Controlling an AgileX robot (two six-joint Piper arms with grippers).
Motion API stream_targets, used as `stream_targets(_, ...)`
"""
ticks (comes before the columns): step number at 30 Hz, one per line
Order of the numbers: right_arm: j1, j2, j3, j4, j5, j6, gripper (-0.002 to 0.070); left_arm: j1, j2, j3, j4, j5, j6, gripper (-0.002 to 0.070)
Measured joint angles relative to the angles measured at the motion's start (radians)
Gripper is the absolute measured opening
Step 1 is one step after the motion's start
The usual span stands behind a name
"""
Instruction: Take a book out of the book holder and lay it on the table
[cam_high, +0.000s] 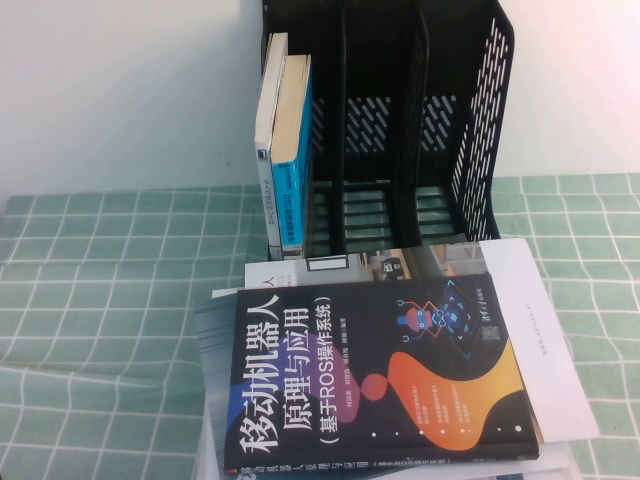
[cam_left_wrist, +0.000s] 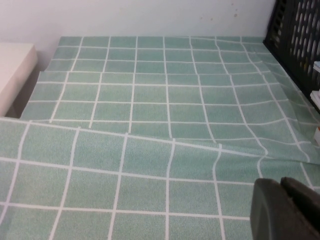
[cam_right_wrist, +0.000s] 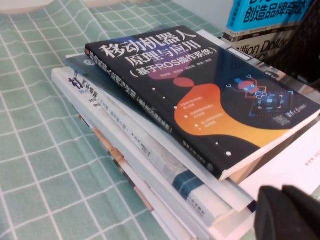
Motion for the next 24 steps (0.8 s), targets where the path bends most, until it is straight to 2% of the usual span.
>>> stream_targets(15,0.0,0.0,0.0,0.0,0.0,0.006,-0.0002,0.0,0.0,0.0,0.0,0.0,0.0,-0.0003)
stream_targets(18,0.0,0.0,0.0,-0.056,-0.002,0.053,-0.0002,0.0,0.0,0.0,0.0,0.0,0.0,-0.0003)
stream_targets(24,0.0,0.0,0.0,-0.115,-0.143,0.153,-0.0002,0.0,0.0,0.0,0.0,0.0,0.0,-0.0002)
